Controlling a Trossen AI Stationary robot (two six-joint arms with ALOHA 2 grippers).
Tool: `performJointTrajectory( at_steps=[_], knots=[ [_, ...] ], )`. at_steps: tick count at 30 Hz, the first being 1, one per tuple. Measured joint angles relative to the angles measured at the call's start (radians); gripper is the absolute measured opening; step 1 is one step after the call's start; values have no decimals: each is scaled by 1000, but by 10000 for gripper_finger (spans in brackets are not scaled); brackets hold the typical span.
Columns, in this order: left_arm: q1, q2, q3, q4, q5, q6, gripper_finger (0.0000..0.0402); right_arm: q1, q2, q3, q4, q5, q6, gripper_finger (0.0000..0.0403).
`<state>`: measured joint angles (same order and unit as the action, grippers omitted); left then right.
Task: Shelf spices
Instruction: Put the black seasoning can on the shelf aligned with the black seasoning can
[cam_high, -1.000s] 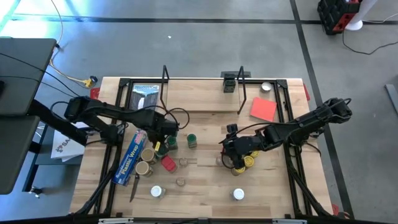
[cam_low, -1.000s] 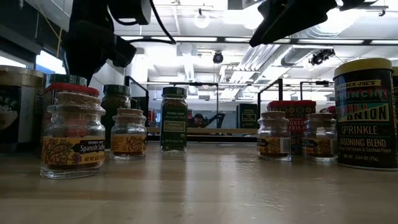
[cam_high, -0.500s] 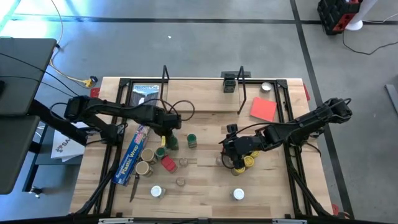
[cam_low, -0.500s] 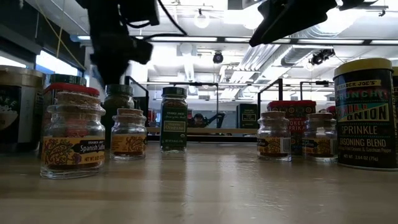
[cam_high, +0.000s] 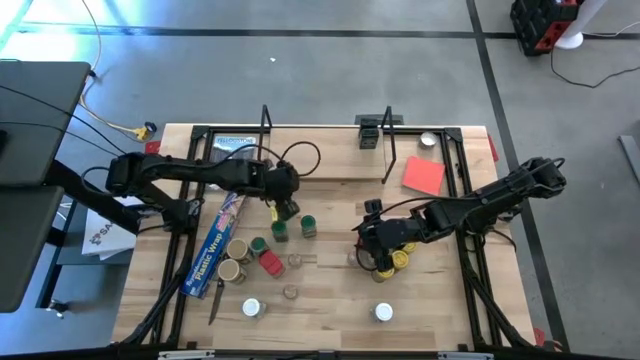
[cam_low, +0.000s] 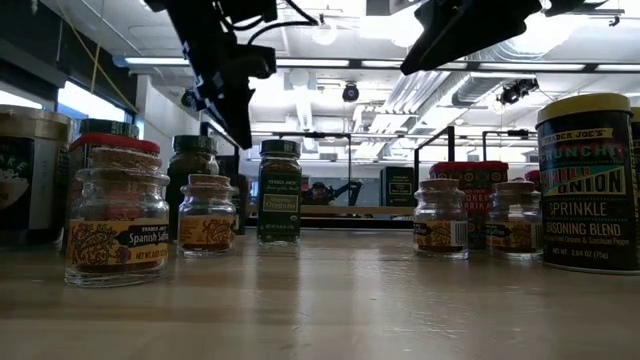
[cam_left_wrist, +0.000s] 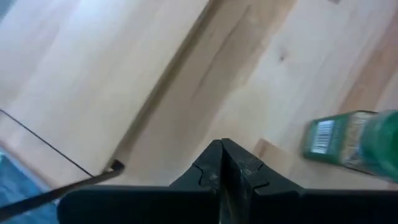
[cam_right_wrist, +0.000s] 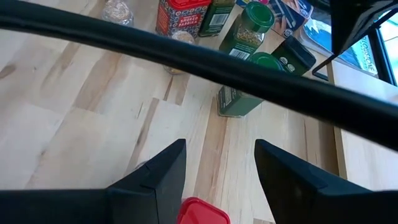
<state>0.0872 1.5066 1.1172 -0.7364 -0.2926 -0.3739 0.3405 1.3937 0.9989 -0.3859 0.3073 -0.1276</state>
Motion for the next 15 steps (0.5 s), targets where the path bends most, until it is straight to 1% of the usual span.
performJointTrajectory(
  at_steps=[2, 4, 9, 11, 13, 15],
  knots=[
    [4, 0, 0, -18, 33, -27, 28, 0, 0, 0, 2, 0, 3, 185],
    [12, 0, 0, -54, 66, -67, 58, -1, 0, 0, 3, 0, 17, 185],
    [29, 0, 0, -148, 123, -156, 155, -2, 0, 0, 3, 0, 17, 185],
    [40, 0, 0, -196, 171, -191, 186, -2, 0, 0, 3, 0, 17, 185],
    [50, 0, 0, -254, 215, -200, 204, -2, 0, 0, 3, 0, 17, 185],
    [55, 0, 0, -321, 223, -203, 208, -2, 0, 0, 3, 0, 16, 185]
  ],
)
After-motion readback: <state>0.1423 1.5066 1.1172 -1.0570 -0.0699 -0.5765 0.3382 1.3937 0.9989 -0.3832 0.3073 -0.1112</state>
